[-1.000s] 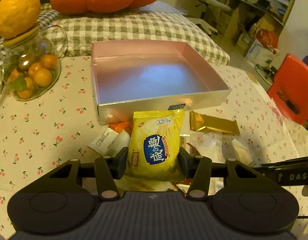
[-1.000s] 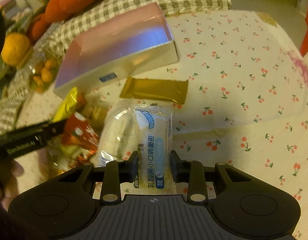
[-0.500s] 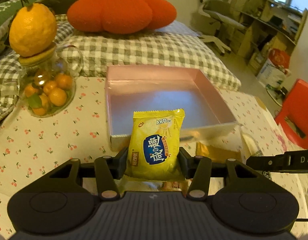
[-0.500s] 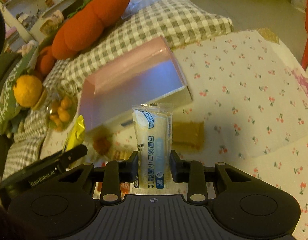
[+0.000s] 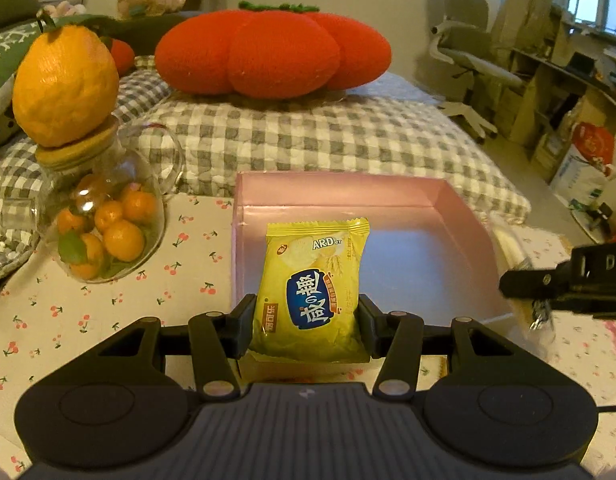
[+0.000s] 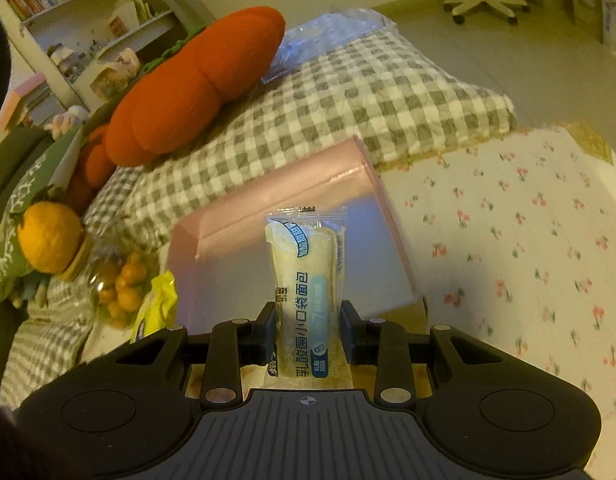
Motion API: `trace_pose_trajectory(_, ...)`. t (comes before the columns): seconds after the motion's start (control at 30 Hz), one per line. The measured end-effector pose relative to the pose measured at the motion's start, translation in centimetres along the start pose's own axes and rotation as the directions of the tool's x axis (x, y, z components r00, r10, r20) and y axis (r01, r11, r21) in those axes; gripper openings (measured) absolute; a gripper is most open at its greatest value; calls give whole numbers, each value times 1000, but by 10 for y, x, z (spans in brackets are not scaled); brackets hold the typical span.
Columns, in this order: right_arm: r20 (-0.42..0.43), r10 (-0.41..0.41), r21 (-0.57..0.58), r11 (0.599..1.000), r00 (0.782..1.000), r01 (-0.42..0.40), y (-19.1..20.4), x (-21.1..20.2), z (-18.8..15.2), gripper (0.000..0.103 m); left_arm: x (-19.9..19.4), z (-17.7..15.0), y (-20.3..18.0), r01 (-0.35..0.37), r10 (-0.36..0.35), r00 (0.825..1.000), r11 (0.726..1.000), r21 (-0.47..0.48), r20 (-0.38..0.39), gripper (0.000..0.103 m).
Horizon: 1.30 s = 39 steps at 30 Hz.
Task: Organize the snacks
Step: 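Carry both packs into the silver box and open both tools, then withdraw both tools from the box back toward the snack pile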
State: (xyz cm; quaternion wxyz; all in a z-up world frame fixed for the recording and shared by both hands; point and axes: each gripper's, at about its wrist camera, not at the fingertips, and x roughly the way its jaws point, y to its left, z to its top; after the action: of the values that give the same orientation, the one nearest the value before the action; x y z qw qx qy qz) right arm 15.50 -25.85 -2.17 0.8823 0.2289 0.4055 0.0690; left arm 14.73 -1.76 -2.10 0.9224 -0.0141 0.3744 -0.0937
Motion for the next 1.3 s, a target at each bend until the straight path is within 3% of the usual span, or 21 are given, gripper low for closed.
trace_pose_trajectory(0.37,54,-40,-44,998,998,42,-15,38,16,31,27,-4,-12,-57,55,998,997,56,39,48)
trace_pose_trajectory(0.8,37,-28,-50,998,999,30,-18,51,16,35,37,-9,-15,-62,61,998,995,81,23,55)
trace_pose_trajectory(0.93,32,-23,-45,999,999,24,-17,45,16,47,36,-6,-16,-50,49,999,995,83,13,62)
trace_pose_trajectory(1.23,18,-32,-75,997,999,33,-7,17,10,58,14,-6,-20,-27,28,1000,997,78,-9,77)
trace_pose_trajectory(1.3,15,-35,-76,996,999,36,-4,10,8,65,7,-6,-20,-26,27,999,997,78,-16,81)
